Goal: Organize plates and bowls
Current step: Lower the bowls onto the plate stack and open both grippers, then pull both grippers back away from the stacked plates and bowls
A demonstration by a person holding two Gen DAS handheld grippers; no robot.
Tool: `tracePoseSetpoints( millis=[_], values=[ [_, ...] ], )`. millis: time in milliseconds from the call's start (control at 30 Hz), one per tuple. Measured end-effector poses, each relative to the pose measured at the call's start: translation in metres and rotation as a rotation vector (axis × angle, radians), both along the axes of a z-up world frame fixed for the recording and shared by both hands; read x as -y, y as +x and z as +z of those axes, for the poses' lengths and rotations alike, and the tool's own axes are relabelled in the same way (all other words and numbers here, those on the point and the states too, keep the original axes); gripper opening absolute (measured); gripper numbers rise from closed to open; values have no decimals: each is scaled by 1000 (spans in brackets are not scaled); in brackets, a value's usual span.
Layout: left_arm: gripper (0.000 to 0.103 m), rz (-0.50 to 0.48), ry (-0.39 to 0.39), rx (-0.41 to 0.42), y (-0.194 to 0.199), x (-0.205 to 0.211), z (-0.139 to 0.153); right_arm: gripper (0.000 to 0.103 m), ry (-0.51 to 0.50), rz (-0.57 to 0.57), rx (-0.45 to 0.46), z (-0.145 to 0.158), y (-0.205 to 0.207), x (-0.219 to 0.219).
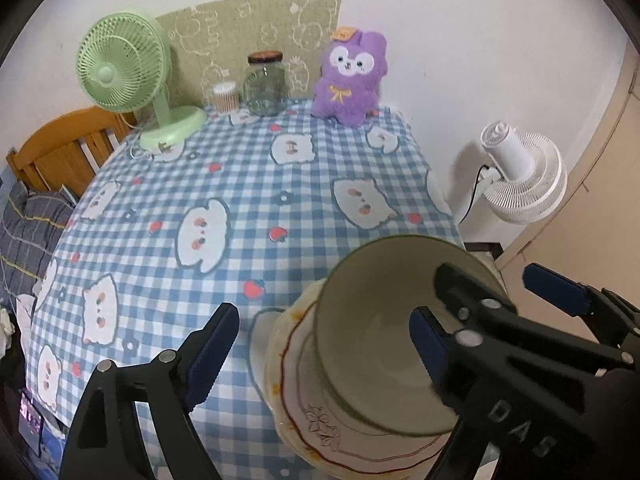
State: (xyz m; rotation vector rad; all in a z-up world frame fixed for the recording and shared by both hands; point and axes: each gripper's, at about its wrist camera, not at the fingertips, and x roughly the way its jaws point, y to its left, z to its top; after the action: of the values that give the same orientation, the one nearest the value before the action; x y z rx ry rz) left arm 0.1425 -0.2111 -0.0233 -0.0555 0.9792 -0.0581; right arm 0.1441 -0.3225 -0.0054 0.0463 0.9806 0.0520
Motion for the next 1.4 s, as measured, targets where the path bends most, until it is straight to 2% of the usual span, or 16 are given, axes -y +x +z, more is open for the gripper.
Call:
tracePoseSetpoints(
  millis=[367, 533, 833, 1000, 1167, 1400],
  values=[
    [89, -18, 16, 75, -41, -55, 14, 79, -45, -74, 138, 23, -62, -33],
    [89, -21, 49, 125, -64, -85, 21, 79, -39, -110, 174, 28, -90, -53],
    [93, -57, 62, 178, -101, -136, 23, 79, -41, -146, 205, 25, -132, -93],
    [95, -40, 66, 220, -117, -164, 24, 79, -54, -135, 206, 16, -152, -114],
    [97, -36, 81, 244, -133, -179, 21, 79, -76, -101, 245, 13, -171, -131],
    [97, -11, 79, 251, -155, -184, 20, 81, -34, -85, 272, 17, -189, -131]
  ],
)
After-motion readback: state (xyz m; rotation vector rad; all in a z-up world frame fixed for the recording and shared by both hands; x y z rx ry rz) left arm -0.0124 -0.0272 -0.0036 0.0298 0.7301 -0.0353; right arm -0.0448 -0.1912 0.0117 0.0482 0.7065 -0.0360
